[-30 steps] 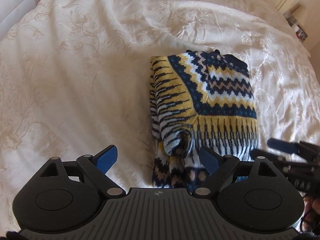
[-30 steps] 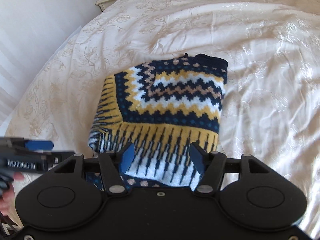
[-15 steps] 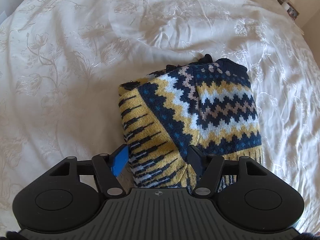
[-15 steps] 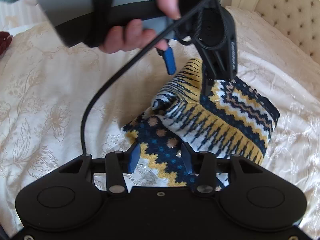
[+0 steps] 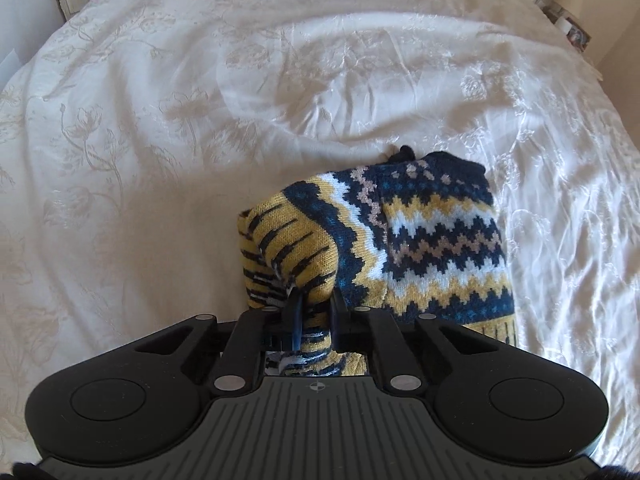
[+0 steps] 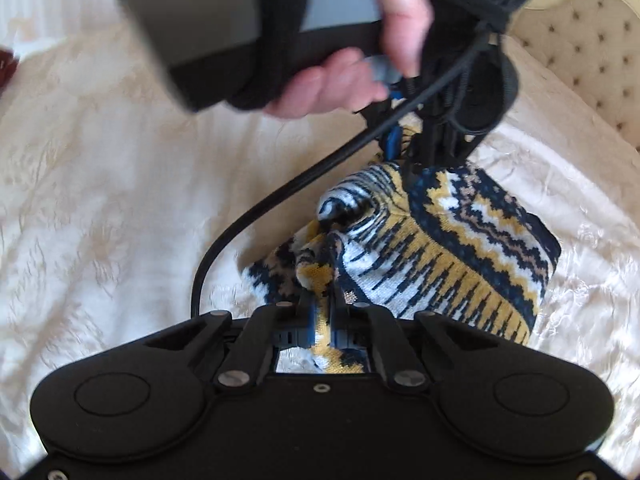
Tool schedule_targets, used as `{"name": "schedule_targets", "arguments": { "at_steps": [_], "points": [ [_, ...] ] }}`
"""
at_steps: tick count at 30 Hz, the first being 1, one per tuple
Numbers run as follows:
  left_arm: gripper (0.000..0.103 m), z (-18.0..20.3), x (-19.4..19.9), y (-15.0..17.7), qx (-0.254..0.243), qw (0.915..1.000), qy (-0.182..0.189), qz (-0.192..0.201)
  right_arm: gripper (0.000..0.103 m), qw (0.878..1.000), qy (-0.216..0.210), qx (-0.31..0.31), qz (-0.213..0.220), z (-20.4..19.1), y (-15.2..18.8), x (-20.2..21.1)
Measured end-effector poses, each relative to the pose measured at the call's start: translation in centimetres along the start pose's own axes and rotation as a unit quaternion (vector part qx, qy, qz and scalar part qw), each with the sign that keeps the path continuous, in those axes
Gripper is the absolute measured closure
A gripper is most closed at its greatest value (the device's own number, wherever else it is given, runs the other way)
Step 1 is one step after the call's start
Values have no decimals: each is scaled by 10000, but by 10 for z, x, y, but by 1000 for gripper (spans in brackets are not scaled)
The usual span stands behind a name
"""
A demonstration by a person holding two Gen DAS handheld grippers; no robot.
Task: Fold small clothes
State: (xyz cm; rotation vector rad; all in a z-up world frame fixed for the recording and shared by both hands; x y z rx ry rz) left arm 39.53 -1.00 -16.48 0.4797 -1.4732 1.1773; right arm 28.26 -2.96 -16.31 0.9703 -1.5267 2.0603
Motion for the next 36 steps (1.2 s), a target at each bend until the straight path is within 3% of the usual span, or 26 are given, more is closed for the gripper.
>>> {"name": "schedule_targets", "arguments": {
  "at_steps": [3, 6, 7, 9, 11, 13, 17, 21, 26, 32, 36],
  "points": [
    [90, -12, 0, -3, 139, 9999, -81, -5, 91, 9996, -221, -162, 78, -2, -11, 5],
    [89, -20, -24, 6, 125, 9992, -200, -334, 89, 9982, -472, -172, -340, -9, -2, -23],
    [85, -23, -33, 10, 133, 9986, -286, -424, 80, 9968, -552, -158, -552, -10, 4, -35],
    [77, -27, -42, 17, 134, 9980, -440, -445, 77, 9925, -759, -234, -927, -11, 15, -50],
    [66, -30, -41, 20, 140, 9980, -517, -329, 59, 9899, -1018, -478, -865, -2, 19, -45],
    [57, -34, -34, 21, 182, 9981, -566, -188, 30, 9890, -1138, -688, -644, 14, 19, -29],
    [46, -37, -9, 24, 251, 9976, -635, 103, 24, 9873, -1011, -1182, -314, 63, 25, -1],
    [40, -30, 18, 32, 326, 9964, -674, 408, 0, 9780, -617, -1978, -227, 122, 28, 6],
    [39, -3, 31, 50, 81, 9966, -612, 542, 0, 9539, 10, -2971, -416, 201, 45, -17],
    [39, 18, 18, 81, -103, 9981, -547, 257, 0, 9115, 229, -4043, -719, 262, 59, -53],
    [39, 18, 6, 99, 42, 9988, -486, -3, 0, 9022, 160, -4186, -1025, 273, 63, -84]
  ]
}}
Point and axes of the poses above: each gripper's, at about its wrist camera, not at the fingertips, and x roughly against the way its jaws point, z to its right, y to its underside, the point moved 7 cm from there along -x, roughly the way its jaws point
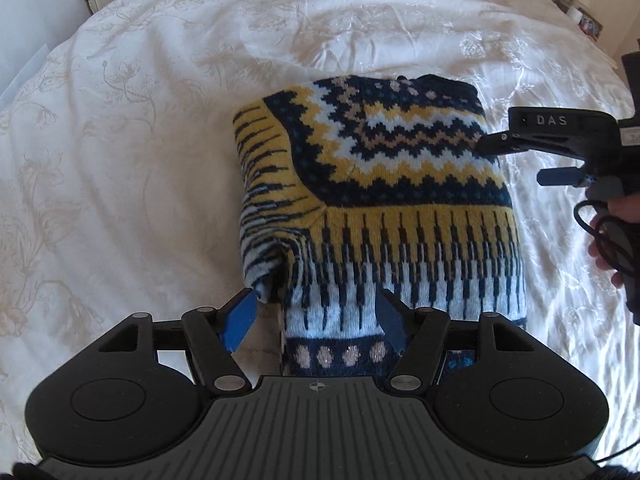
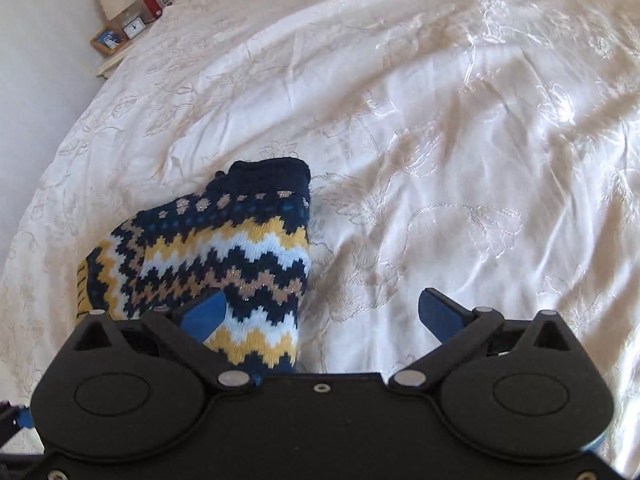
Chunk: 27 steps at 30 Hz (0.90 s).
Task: Fold small clothes
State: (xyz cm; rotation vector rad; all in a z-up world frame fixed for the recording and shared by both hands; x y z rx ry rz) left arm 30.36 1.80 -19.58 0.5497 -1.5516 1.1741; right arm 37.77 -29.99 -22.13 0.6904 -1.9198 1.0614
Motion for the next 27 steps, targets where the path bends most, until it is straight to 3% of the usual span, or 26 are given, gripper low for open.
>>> {"name": "schedule_targets", "arguments": {
  "at_steps": [8, 17, 21, 27],
  "points": [
    [35, -2, -32, 10, 158, 9992, 102, -353, 0, 9989, -171, 246, -369, -17, 1, -41],
    [26, -4, -60, 4, 444, 9955, 677, -492, 0, 9922, -1138, -20, -514, -19, 4, -42],
    [23, -4, -65, -1, 379, 9953, 760, -462, 0, 9861, -1541, -22, -622, -23, 9, -40],
    [23, -2, -66, -4, 269, 9956, 846, -290, 0, 9807, -1822, -52, -711, -27, 18, -37]
  ]
}}
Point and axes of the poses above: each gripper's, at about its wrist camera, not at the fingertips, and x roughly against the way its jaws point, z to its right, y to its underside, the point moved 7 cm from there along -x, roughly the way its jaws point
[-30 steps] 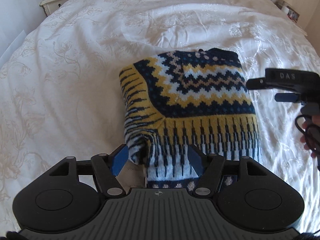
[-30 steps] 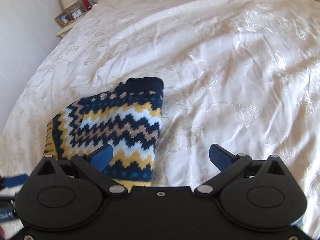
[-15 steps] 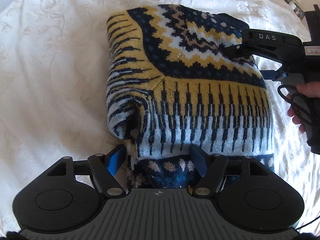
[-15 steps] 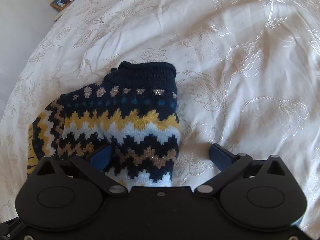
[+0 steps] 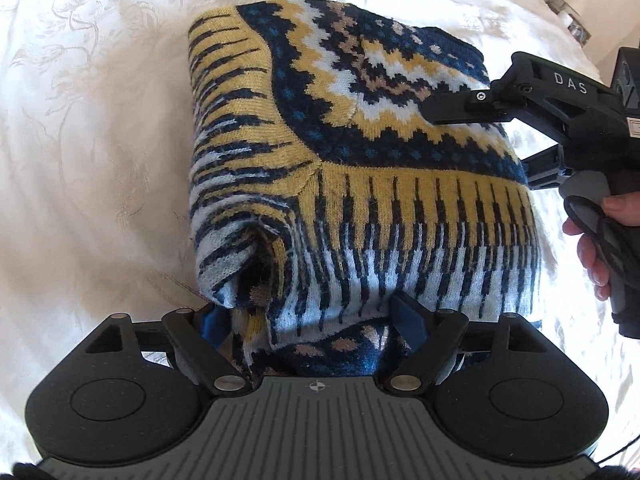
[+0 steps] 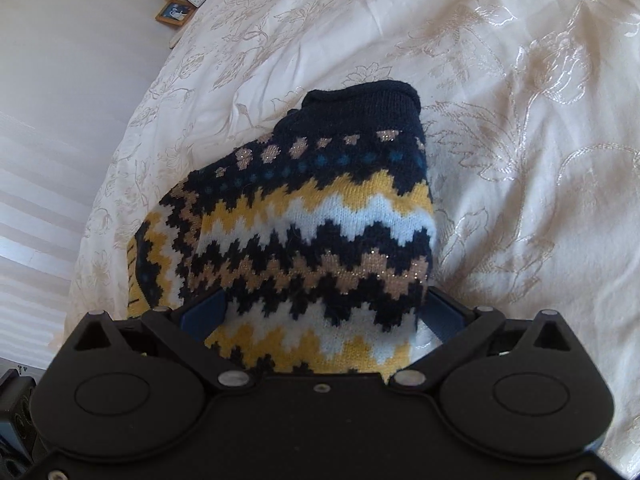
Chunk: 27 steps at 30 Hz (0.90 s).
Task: Fold small clothes
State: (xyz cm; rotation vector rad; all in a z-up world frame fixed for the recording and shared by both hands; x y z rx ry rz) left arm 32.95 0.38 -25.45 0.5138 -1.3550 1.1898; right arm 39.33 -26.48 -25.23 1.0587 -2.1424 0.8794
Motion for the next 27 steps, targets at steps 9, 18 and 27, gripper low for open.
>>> {"name": "schedule_targets", "arguments": {
  "at_steps": [9, 18, 27],
  "points": [
    [22, -10, 4, 9, 23, 9998, 214, 20, 0, 9998, -50, 175, -84, -6, 2, -5],
    [22, -25, 7, 22, 34, 9984, 538, 177, 0, 9996, -173, 214, -72, -5, 12, -1],
    [81, -26, -2, 1, 675, 9897, 1262, 26, 33, 9992, -51, 292, -252, -12, 15, 0]
  ]
}}
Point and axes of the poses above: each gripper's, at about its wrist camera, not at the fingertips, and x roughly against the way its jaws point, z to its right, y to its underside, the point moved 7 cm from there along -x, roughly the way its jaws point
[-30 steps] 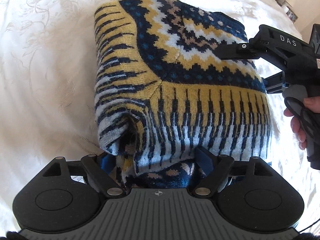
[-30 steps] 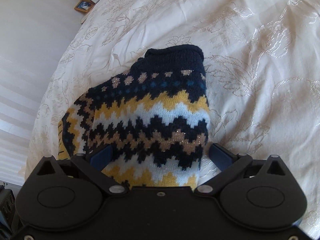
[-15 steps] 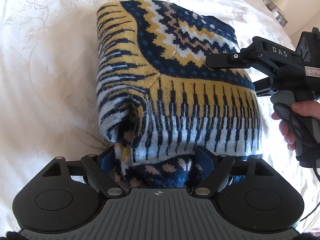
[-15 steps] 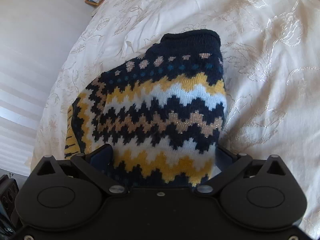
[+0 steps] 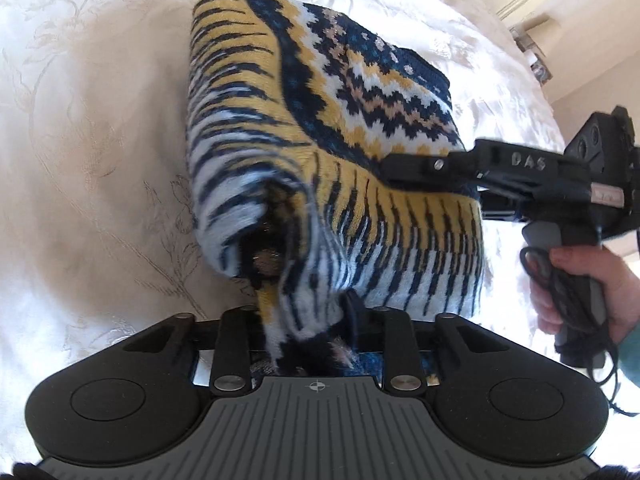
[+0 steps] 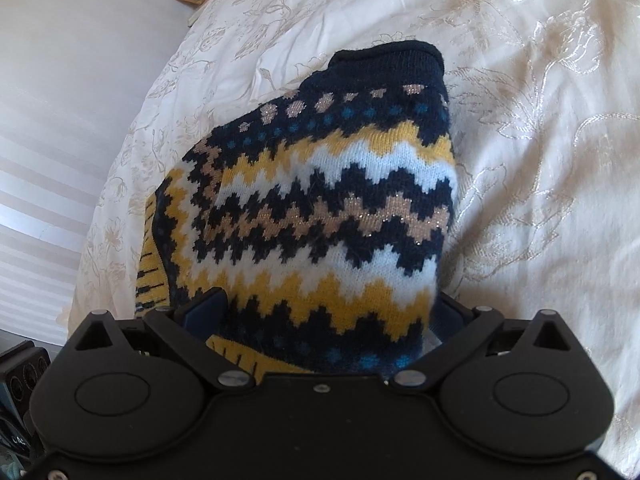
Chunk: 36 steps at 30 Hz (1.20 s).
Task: Fold small clothes
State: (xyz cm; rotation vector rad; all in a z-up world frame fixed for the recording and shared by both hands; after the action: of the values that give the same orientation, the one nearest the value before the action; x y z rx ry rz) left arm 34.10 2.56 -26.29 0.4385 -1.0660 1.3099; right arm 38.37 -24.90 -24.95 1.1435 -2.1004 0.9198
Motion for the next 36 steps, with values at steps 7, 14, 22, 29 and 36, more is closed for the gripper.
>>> {"name": "schedule_targets", "arguments": {
  "at_steps": [7, 14, 22, 29, 36],
  "points": [
    [83, 19, 19, -1, -241, 9995, 196, 29, 55, 9995, 238, -178, 95, -14, 4, 24],
    [83, 41, 32, 25, -545, 9970, 511, -189, 56, 9986, 495, -163, 51, -21, 57, 73],
    [83, 38, 28, 37, -483, 9963, 440, -567, 55, 9971, 471, -522, -289, -3, 165, 121],
    [65, 14, 10, 69, -63, 9928, -1031, -607, 38, 9935, 1017, -310, -415, 12, 224, 141],
    [66, 34, 53, 67, -517, 9879, -1459, -60, 15, 9934, 1082, -276, 260, 18, 237, 183]
  ]
}}
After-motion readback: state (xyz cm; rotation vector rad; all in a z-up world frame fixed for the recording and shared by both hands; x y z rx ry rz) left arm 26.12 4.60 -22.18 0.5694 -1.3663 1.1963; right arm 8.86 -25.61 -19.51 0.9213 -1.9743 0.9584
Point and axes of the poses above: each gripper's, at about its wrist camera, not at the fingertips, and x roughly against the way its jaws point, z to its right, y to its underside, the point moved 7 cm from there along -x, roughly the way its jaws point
